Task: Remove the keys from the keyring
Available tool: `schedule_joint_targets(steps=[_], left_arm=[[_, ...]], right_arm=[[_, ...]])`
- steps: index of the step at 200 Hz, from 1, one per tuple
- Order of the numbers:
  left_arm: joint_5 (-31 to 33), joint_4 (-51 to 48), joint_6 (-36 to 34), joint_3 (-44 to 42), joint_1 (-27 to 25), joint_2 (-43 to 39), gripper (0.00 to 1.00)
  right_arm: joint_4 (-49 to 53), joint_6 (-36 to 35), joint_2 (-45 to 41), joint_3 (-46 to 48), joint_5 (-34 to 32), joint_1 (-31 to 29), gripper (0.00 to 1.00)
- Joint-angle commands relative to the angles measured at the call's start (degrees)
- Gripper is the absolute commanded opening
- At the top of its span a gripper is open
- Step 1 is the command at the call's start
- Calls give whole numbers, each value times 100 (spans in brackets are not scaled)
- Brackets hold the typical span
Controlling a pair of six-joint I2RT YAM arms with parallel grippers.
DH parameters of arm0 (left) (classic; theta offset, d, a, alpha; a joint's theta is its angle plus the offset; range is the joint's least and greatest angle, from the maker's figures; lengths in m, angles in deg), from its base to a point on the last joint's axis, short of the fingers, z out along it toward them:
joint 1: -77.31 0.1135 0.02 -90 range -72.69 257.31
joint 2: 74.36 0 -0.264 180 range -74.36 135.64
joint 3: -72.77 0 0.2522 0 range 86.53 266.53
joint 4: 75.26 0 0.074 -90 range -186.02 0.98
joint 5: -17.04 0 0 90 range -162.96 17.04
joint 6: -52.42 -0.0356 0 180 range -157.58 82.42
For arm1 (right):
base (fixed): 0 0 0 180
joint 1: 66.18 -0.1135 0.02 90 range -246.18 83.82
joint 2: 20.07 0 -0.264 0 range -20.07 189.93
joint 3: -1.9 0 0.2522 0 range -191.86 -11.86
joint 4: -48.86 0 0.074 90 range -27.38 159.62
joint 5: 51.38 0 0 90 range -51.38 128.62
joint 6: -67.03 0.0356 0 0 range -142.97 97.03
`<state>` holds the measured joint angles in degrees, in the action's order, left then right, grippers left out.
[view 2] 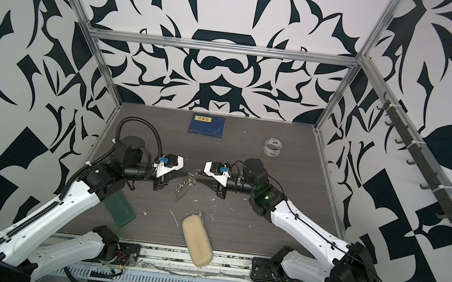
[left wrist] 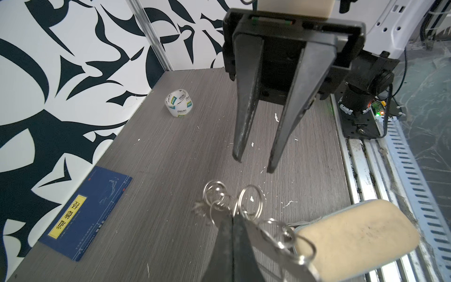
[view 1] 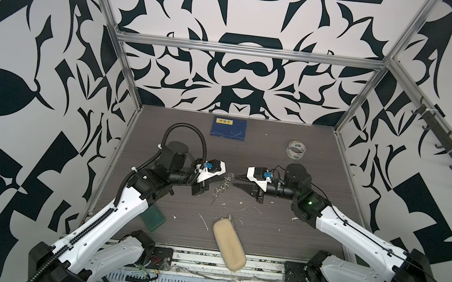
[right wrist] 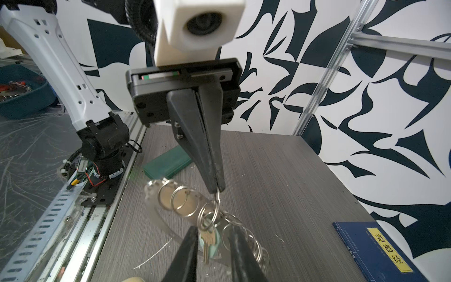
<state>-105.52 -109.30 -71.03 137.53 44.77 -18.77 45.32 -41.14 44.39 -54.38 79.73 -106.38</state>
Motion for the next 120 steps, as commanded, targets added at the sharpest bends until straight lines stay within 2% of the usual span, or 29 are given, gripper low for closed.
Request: schedule_joint_targets(steps=[1, 50, 99, 120], left_arm=[[-67, -83, -128, 169, -1, -111, 0], [-109, -73, -165, 156, -34, -128, 0], [-155, -56, -190, 94, -34, -198, 0], [-155, -43, -164, 76, -34, -207, 0]], right_arm=[[-111, 50, 67, -397, 82, 22, 22], [-267, 217, 370, -610, 336, 21, 20], [-441, 254, 485, -591, 169, 22, 21], [-346, 259, 556, -652, 382, 21, 22]])
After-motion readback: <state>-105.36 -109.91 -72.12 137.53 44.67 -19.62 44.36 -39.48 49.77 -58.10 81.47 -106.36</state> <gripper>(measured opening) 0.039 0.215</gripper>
